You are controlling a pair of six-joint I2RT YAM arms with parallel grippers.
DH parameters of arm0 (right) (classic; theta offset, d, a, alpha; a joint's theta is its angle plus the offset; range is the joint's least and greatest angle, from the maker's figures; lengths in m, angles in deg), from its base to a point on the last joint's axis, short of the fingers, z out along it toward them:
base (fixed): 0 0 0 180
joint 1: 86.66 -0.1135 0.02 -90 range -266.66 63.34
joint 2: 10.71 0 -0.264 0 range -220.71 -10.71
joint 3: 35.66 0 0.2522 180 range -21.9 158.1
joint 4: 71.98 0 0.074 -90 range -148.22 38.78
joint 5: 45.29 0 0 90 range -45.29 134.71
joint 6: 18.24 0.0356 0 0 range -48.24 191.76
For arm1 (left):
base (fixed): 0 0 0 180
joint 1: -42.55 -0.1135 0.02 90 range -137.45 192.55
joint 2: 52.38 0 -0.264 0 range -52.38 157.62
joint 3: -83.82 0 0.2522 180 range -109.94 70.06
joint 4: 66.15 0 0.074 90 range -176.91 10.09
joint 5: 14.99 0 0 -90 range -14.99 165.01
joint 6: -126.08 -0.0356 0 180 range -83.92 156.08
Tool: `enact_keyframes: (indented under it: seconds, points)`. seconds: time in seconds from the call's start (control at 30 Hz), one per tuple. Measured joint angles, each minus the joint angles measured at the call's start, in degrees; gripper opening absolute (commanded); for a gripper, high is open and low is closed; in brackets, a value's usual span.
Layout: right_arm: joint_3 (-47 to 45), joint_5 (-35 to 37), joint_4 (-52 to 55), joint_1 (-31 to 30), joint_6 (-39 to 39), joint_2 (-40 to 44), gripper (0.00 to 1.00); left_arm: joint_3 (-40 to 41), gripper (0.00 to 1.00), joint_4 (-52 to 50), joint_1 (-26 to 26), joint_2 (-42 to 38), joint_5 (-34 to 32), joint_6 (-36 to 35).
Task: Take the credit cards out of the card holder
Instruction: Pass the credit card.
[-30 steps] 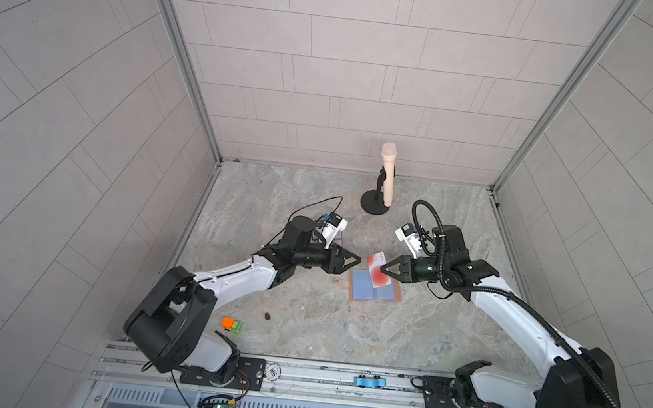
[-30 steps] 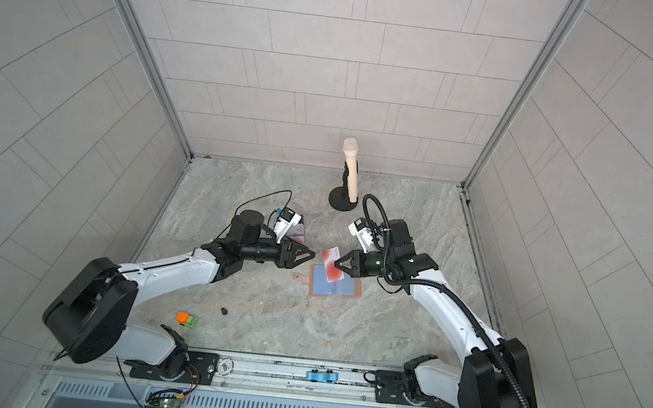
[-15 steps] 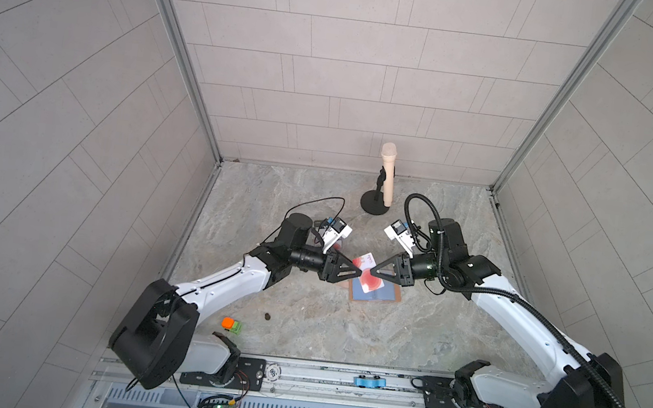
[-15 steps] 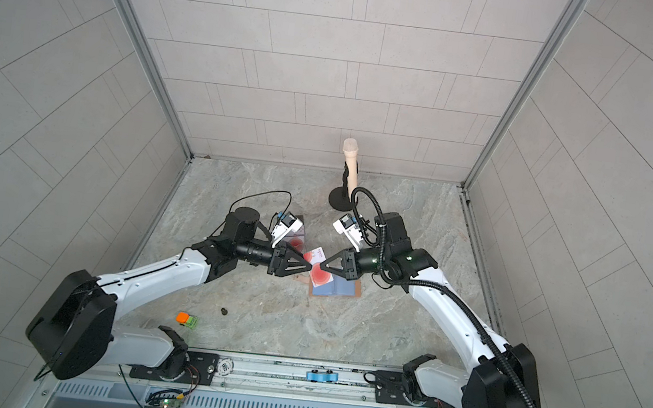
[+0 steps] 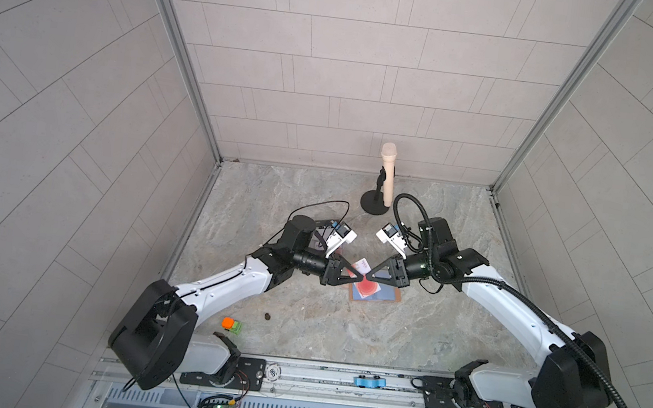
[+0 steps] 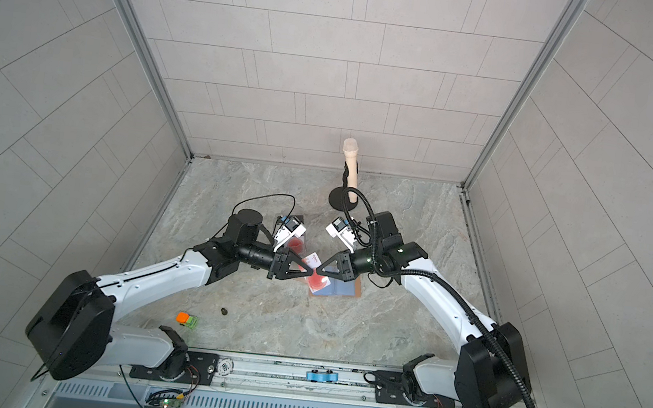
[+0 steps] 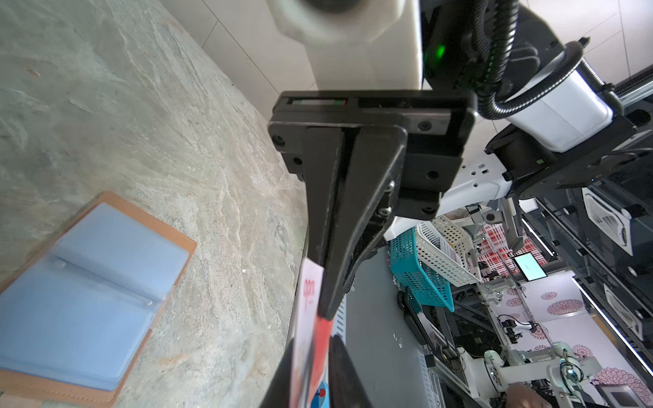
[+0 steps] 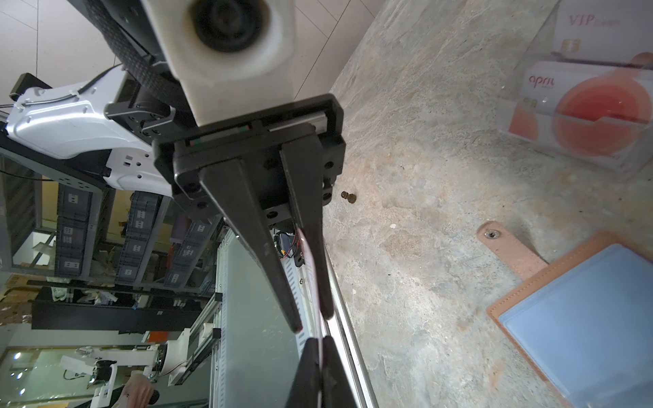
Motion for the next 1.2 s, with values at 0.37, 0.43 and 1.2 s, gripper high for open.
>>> enact_keyframes:
  seconds: [0.37, 0.43, 1.2]
  points:
    - [0.09, 1.68, -0.28, -0.11, -0.09, 0.24, 0.18, -0.81, 0.0, -2.82, -0.11, -0.66, -1.33, -1.01]
    - [-0.44, 3.58, -1.81, 0.0, 0.94, 1.05, 0.33, -0.81, 0.0, -1.97, -0.48, -0.79, -1.66, -0.17]
    - [-21.18, 27.15, -55.25, -3.85, 42.99, 12.79, 0.57, 9.42, 0.0, 35.54, -2.67, -4.46, -24.63, 26.97]
